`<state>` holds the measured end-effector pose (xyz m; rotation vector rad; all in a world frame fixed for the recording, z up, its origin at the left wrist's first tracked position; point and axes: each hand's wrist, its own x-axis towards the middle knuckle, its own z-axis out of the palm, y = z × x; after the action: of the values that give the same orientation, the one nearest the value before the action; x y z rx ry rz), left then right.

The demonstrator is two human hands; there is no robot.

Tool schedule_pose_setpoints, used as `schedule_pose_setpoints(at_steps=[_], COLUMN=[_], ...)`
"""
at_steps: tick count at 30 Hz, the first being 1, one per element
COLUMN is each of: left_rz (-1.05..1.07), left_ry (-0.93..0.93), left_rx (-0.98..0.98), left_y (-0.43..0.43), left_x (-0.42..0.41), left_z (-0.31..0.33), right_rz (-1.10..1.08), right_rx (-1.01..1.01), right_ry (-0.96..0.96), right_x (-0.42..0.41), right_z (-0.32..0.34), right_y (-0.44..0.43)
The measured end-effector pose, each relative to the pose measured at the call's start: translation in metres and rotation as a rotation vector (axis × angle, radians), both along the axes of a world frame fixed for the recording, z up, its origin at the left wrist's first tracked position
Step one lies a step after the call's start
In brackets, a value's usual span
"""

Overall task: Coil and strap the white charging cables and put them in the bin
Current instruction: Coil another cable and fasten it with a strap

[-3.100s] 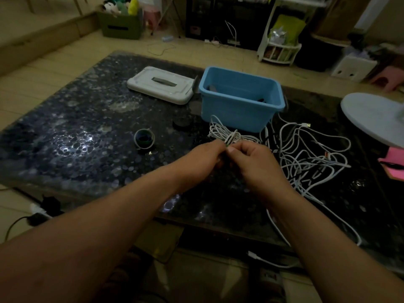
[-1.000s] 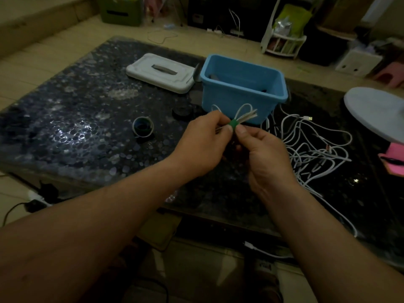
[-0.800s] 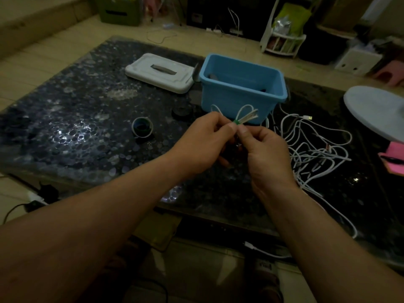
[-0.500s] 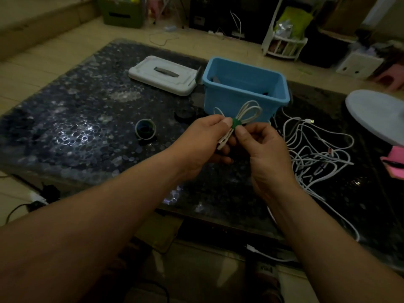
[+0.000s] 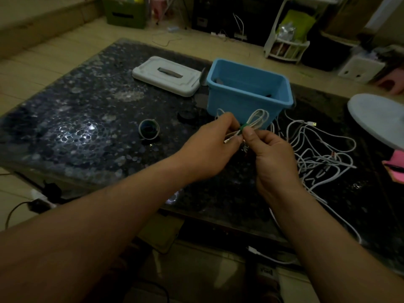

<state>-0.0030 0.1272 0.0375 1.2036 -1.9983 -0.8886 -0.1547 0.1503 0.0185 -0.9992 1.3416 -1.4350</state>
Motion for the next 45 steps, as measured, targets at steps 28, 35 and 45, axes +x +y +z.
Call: schedule_pose_setpoints(at_steps=[28, 35, 45], left_rz=[0.032, 0.378, 0.462], left_ry=[0.494, 0.566, 0.595], left_rx=[0.534, 0.549, 0.464], left_y=[-0.003, -0.035, -0.039], left_x=[-0.008, 0.022, 0.033], left_z=[0.002, 0.007, 0.011], right_rz=[0.136, -0.269, 0.343], right_rx=[0.096, 0.006, -0.044], right_ry=[-0.224, 0.681, 1.353], right_x=[0.005, -0.068, -0.006], right_z=[0.012, 0.033, -0.018], right_y=[-0.009, -0.031, -0.011])
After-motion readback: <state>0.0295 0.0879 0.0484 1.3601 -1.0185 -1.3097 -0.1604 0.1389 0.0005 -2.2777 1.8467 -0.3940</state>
